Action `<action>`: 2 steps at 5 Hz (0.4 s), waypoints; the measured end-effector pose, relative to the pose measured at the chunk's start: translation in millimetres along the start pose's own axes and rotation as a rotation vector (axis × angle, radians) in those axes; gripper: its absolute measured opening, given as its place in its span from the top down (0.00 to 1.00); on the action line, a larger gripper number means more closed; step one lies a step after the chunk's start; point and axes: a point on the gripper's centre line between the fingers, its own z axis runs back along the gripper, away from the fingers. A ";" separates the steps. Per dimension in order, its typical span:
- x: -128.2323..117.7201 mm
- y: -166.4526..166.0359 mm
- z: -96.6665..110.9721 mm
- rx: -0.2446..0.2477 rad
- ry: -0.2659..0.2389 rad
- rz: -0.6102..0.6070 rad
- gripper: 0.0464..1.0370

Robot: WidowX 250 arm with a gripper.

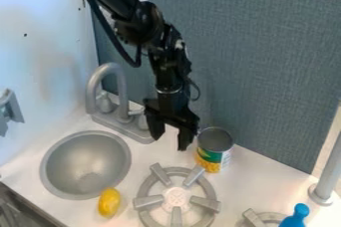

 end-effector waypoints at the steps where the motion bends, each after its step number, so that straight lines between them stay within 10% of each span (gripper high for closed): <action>1: 17.1 15.3 9.3 0.097 -0.037 0.037 0.04; 2: 31.0 24.1 0.3 0.147 -0.051 0.068 0.04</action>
